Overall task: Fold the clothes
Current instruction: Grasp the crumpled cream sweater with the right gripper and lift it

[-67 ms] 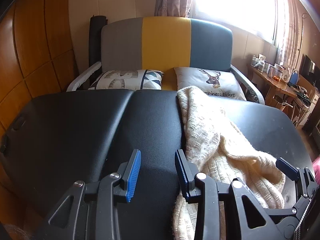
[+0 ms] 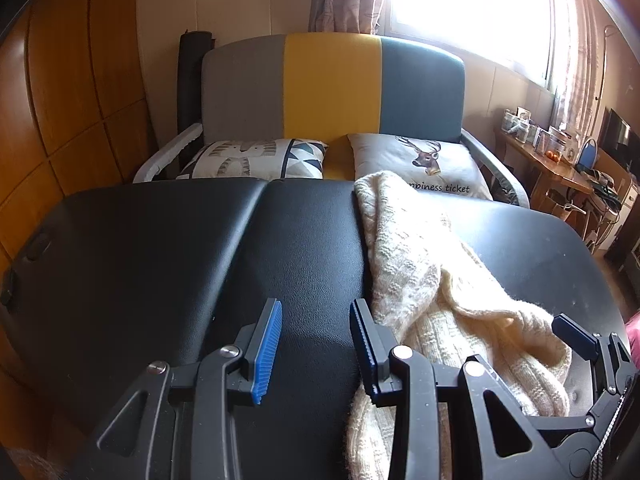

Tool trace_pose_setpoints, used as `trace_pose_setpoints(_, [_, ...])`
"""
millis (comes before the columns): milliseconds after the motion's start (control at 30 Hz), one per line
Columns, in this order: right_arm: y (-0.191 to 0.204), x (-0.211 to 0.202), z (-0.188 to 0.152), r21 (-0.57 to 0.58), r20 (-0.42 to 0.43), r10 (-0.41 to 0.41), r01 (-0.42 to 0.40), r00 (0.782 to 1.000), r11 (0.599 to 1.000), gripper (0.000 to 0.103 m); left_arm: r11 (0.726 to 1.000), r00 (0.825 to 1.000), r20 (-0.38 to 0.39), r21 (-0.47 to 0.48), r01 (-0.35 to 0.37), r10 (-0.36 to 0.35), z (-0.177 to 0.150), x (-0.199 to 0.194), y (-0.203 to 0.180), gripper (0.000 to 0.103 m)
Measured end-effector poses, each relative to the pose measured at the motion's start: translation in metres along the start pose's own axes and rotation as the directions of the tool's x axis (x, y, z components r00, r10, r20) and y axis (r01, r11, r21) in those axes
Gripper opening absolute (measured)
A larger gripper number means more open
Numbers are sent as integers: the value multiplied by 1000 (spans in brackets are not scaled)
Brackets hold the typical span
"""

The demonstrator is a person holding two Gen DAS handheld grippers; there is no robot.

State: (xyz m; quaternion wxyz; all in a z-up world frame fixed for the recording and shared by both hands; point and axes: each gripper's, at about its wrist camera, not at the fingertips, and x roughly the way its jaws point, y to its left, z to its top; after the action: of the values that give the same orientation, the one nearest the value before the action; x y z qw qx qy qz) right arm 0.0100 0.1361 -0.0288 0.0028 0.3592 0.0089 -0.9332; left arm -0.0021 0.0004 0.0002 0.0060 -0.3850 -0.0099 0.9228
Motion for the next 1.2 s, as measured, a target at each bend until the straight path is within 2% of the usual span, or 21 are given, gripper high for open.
trace_pose_setpoints(167, [1,0,0,6,7,2,-2,1000,1000,103,1000,1000,-20,-10,0,0,1,7,3,36])
trace_pose_setpoints(333, [-1,-1,-1,10,10,1,-1,1000,1000,103,999,1000,-25,-46,-1,0,-11,10,8,36])
trace_pose_setpoints(533, [-1,2,-1,4,6,-6,6,1000,1000,103,999,999,-41,-41,13,-15,-9,11,10,36])
trace_pose_setpoints(633, [1,0,-1,5,13,1,-2,1000,1000,103,992,993,-49,-63,108,-111,-14,11,17,43])
trace_pose_setpoints(733, [-3,-5,-1,19,31,19,-20,999,1000,103,959,964,-48,-124,253,-261,-19,13,28,43])
trace_pose_setpoints(867, [-24,-11,-5,74,38,78,-80,996,994,103,969,970,-55,-82,232,-237,-23,14,27,43])
trace_pose_setpoints(1000, [-46,-17,-8,131,46,140,-145,989,981,103,966,963,-68,-35,257,-259,-30,13,25,43])
trace_pose_setpoints(1067, [-63,-21,-12,187,45,200,-205,979,961,103,953,949,-90,-2,304,-303,-36,13,22,43])
trace_pose_setpoints(1133, [-97,-24,-23,311,42,295,-293,955,904,103,940,935,-108,15,340,-337,-42,14,19,43])
trace_pose_setpoints(1200, [-127,-28,-36,417,63,353,-346,933,841,103,911,903,-144,10,411,-406,-49,16,17,43])
